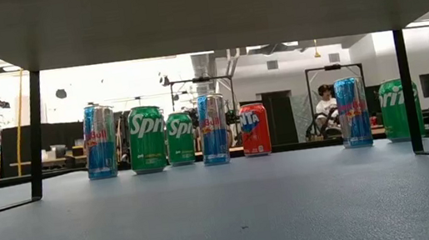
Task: Place canned beverage on shelf
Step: Put the bottom orange soda can on the shelf aligned with the other orange soda can
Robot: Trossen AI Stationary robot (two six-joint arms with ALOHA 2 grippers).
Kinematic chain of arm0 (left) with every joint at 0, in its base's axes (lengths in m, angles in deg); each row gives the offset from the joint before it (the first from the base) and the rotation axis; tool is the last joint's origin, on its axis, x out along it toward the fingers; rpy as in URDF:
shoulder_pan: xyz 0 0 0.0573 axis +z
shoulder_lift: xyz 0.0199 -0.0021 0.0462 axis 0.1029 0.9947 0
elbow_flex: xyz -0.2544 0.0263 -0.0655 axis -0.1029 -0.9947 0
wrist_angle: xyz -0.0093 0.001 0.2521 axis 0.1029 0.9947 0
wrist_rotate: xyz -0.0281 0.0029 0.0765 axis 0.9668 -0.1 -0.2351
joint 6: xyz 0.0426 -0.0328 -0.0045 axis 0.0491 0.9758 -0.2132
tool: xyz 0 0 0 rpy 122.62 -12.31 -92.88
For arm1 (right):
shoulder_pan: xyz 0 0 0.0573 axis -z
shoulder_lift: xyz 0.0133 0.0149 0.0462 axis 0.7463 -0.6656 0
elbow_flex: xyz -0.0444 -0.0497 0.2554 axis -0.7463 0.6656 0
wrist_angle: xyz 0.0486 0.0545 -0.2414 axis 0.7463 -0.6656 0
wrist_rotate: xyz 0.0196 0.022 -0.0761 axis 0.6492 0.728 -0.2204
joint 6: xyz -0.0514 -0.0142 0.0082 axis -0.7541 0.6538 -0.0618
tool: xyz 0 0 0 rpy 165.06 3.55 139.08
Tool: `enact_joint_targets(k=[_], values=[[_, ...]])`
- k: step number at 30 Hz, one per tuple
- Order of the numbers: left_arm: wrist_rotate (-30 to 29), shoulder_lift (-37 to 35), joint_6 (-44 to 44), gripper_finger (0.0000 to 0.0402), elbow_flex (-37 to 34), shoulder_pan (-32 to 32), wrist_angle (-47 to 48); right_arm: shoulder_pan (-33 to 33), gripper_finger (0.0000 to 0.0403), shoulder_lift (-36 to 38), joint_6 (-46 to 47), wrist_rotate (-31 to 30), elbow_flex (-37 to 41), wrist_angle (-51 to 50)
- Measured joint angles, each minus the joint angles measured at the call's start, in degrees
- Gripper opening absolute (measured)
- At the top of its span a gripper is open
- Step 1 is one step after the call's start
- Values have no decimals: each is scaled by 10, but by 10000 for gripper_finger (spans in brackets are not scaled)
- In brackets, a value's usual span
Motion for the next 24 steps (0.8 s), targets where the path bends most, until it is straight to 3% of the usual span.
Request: enact_joint_targets(k=[5, 8, 15, 24], values=[[0, 0, 0, 309, 0, 0, 0, -40, 0, 38, 59, -113, -1, -79], [0, 0, -2, 309, 0, 0, 0, -60, 0, 45, 131, -126, -1, -130], [-6, 0, -14, 309, 0, 0, -1, -97, 0, 14, 221, -165, 0, -135], [-18, 0, -14, 309, 0, 0, -1, -98, 0, 6, 237, -178, 0, -123]])
